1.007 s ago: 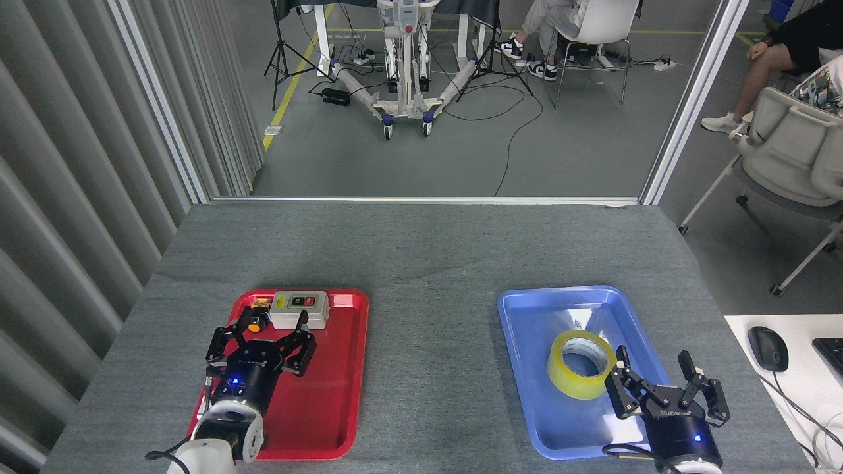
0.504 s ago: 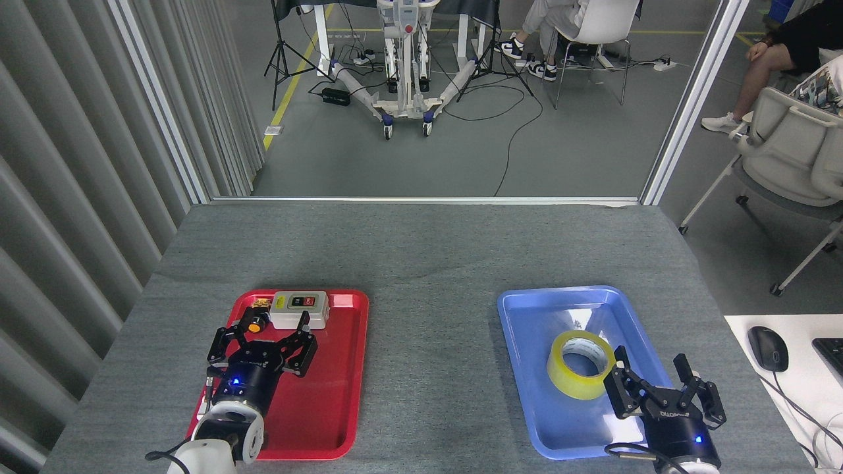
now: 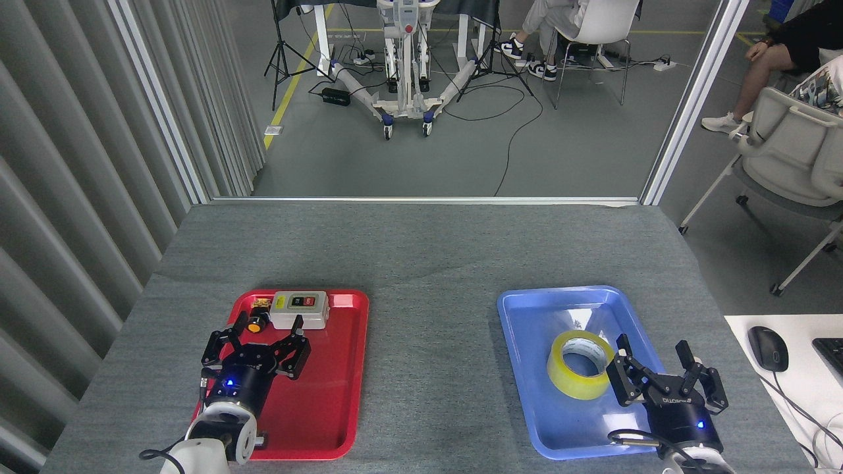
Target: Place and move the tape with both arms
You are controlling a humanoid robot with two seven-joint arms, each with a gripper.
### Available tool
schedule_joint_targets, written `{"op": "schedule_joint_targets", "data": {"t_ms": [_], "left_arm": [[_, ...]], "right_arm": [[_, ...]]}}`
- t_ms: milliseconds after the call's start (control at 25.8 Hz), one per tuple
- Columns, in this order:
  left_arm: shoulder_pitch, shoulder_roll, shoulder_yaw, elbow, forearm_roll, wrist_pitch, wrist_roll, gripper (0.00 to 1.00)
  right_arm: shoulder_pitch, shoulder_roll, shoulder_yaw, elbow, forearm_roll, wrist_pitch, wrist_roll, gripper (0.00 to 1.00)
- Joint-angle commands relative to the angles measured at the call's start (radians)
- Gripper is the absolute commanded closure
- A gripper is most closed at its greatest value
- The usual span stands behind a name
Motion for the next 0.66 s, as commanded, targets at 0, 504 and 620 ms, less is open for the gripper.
{"op": "schedule_joint_targets", "data": {"t_ms": [0, 504, 620], "left_arm": [[-0.001, 0.002, 0.0, 0.005, 0.005, 0.0, 0.0, 0.0], [-0.05, 0.005, -0.004, 0.034, 0.004, -0.001, 0.0, 0.0], [-0.06, 0.011, -0.004, 0.058, 0.005, -0.003, 0.001, 0.0]], "right_arm": [[0.001, -0.001, 0.001, 0.002, 0.0, 0.0, 0.0, 0.0], [0.005, -0.007, 0.011, 0.0, 0.001, 0.0, 0.0, 0.0], [0.004, -0.008, 0.014, 0.002, 0.001, 0.001, -0.001, 0.0]]}}
